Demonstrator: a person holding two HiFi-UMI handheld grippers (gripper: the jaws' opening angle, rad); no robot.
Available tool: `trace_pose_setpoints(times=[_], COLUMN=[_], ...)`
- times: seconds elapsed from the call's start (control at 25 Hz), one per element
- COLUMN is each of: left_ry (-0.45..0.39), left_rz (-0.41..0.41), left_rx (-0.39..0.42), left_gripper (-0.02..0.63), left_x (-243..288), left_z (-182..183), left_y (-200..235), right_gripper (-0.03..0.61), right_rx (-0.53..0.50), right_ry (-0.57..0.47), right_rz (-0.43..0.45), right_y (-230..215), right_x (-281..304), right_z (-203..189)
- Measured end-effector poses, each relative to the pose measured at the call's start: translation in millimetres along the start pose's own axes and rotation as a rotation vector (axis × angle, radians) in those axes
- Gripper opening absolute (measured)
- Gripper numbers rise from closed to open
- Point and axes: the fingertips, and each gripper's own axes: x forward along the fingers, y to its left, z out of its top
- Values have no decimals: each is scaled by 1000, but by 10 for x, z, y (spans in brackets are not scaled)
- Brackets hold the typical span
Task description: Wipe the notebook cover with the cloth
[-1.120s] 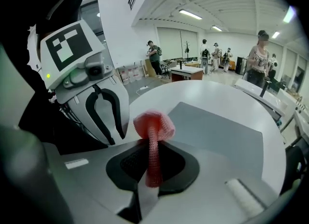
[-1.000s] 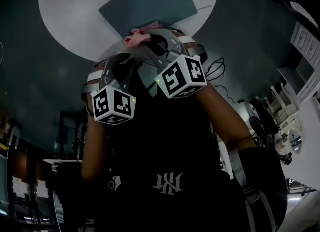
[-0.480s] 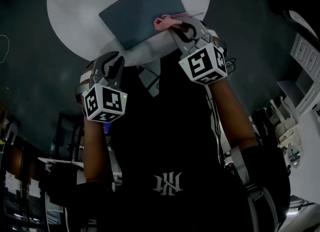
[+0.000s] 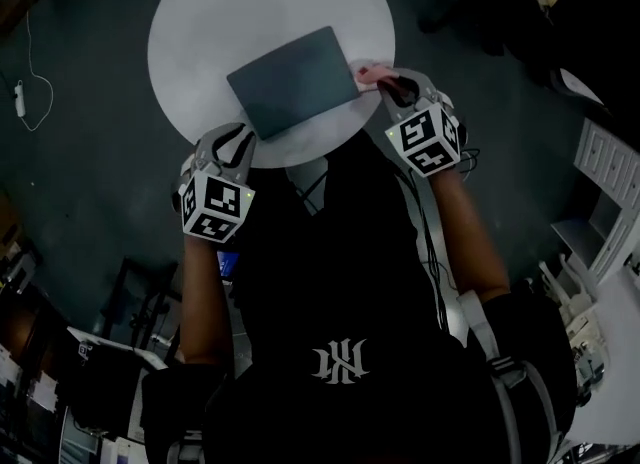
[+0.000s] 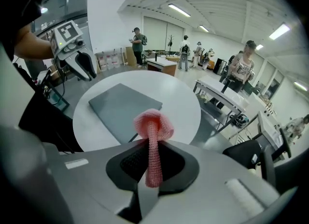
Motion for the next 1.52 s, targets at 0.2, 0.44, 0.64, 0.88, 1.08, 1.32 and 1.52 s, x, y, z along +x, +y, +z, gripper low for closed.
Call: trace_pose_setpoints(times=[0.2, 0.44, 0.64, 0.88, 1.08, 1.32, 1.52], left_ry=[-109, -277, -474, -689, -844, -1015, -1081], left_rz=[57, 143, 225, 225, 256, 243, 218], left_rx=[-59, -71, -93, -122, -67, -59, -99], left_gripper=[64, 64, 61, 38, 17, 3, 3], left_x=[-552, -1582, -2383, -3279, -4054, -4898, -5270], left_z=[545, 1332, 1982, 2412, 2634, 2291, 1848], left_y=[121, 212, 304, 274, 110, -331, -647], right_gripper=[35, 35, 35, 35, 35, 37, 38], right_rx=[24, 101, 90, 66, 0, -25, 21], right_ry=[-169, -472, -707, -907, -1066, -1185, -1241], right_rz=[105, 241, 277, 300, 326, 409, 438], right_y=[17, 110, 36, 191, 465, 1283, 1758], right_x=[-564, -1655, -2584, -3569, -4267, -4895, -5178], right_z=[735, 1920, 2708, 3266, 3526, 3571, 3499])
